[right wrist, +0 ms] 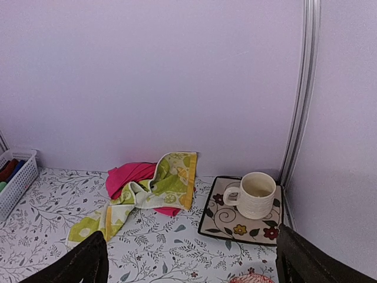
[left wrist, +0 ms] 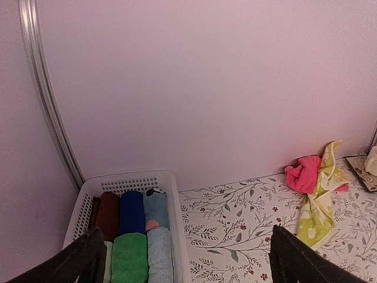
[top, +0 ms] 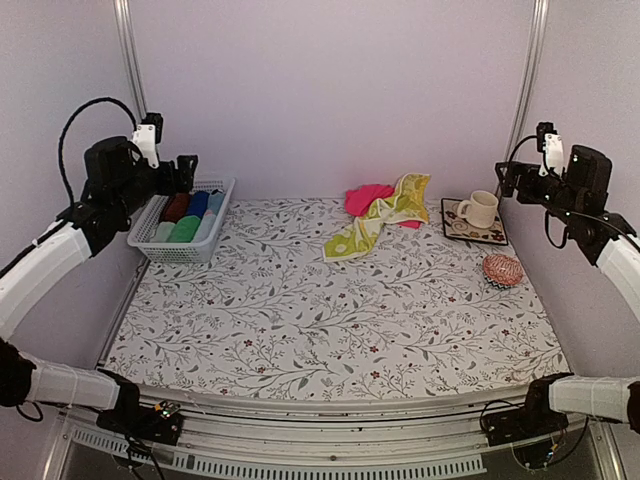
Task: Roll the towels
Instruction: Pick up the towel from the center of the board.
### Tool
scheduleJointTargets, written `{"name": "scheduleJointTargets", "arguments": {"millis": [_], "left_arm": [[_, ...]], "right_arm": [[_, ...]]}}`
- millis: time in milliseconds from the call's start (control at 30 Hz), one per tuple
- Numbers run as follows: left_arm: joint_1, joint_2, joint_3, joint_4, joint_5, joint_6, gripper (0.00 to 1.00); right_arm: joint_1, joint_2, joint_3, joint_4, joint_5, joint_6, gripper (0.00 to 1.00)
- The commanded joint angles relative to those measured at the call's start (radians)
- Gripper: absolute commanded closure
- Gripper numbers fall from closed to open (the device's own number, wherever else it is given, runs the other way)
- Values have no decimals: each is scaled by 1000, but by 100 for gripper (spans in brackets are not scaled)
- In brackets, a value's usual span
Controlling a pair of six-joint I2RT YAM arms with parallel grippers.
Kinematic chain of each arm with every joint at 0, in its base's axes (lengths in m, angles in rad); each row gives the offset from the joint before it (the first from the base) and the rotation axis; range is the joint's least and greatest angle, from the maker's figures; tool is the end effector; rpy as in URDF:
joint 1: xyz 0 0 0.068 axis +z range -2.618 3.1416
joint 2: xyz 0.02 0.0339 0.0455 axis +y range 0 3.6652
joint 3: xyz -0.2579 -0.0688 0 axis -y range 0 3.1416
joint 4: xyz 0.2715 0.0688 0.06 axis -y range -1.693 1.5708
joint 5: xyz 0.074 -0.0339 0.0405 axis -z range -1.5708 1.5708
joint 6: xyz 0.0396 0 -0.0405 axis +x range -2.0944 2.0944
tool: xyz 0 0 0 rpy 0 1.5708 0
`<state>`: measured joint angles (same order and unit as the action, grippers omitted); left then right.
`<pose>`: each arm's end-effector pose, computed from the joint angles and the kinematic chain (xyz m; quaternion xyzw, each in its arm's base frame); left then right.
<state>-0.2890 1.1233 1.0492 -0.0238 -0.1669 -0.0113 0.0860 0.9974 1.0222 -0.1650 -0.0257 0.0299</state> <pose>0.2857 -0.0781 0.3747 0.0467 0.7389 -0.0391 0.6710 0.2614 0.0236 0.3810 -0.0296 0.7543 0.0477 0.6541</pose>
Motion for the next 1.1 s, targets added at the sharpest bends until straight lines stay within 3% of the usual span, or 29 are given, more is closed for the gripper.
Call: {"name": "scheduleJointTargets", "arguments": {"millis": [0, 167, 333, 667, 1067], "left_arm": [[48, 121, 135, -4, 50, -8, 3], [82, 252, 260, -20, 107, -13, 3], [116, 333, 288, 2, 199, -65, 3], [114, 584, 420, -218, 277, -156, 3], [-21, 701, 447, -300, 323, -186, 3]], "right_arm": [[-34, 103, 107, 36, -93, 53, 1], [-66, 216, 172, 87, -194, 162, 1], [-91, 322, 119, 261, -372, 265, 1], [16, 905, 626, -174, -375, 304, 1], [220, 1282, 886, -268, -350, 337, 1]]}}
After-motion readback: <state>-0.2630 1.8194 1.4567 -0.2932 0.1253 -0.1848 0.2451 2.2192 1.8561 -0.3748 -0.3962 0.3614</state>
